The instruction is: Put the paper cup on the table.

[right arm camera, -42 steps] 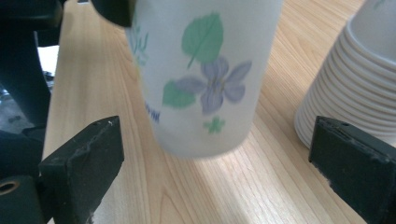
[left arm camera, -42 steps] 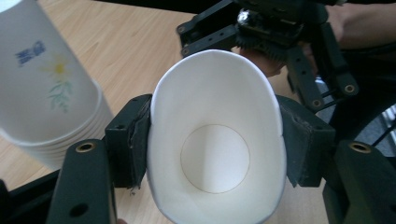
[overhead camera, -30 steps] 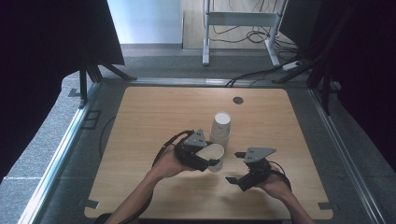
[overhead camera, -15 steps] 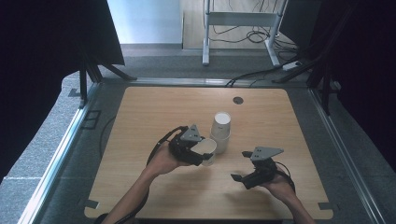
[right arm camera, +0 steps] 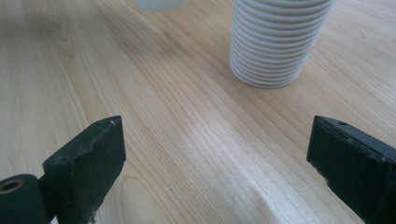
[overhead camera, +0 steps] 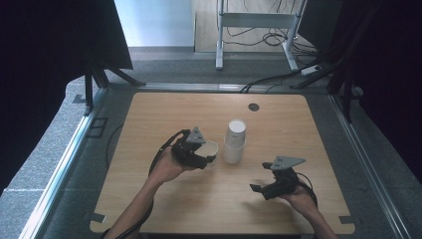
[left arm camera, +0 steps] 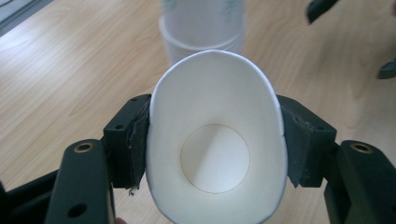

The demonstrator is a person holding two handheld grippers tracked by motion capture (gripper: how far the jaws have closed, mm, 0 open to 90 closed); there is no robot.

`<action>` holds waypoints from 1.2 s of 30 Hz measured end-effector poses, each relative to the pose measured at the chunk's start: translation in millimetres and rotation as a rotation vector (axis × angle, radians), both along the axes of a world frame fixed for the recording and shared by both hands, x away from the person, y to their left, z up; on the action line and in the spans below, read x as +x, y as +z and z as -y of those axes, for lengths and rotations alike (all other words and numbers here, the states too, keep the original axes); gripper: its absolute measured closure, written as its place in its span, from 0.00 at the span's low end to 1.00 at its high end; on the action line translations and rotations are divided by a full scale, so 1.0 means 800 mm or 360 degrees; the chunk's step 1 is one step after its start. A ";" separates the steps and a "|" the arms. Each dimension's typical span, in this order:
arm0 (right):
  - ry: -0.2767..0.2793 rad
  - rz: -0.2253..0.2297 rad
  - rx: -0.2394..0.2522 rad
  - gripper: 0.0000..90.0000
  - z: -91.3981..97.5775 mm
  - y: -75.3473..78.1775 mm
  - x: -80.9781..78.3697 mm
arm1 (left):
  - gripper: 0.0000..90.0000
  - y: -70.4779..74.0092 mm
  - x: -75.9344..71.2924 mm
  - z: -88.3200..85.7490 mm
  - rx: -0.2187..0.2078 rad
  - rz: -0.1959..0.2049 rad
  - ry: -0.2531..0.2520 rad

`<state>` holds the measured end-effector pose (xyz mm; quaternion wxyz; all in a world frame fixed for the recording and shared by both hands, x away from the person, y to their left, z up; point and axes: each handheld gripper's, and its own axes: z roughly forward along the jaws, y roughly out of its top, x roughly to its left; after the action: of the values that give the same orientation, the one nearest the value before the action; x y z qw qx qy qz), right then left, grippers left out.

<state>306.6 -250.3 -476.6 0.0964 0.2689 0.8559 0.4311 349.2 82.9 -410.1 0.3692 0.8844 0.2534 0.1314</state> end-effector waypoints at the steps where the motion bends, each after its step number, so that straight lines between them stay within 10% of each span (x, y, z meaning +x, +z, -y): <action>1: -0.0001 -0.0003 -0.0002 0.05 0.001 -0.001 0.001 | 0.37 0.000 0.001 -0.002 0.0011 0.0004 0.0016; 15: -0.0078 -0.0032 -0.0032 0.06 0.011 -0.009 0.008 | 0.36 -0.025 0.025 -0.029 0.0088 -0.0018 0.0264; 36: -0.0054 -0.0040 -0.0099 0.07 0.010 -0.013 0.008 | 0.32 -0.058 0.033 -0.022 0.0135 -0.0021 0.0354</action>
<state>313.3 -258.3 -487.3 0.1012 0.2858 0.8654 0.3990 375.7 100.6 -456.6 0.3130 0.8665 0.3467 0.1763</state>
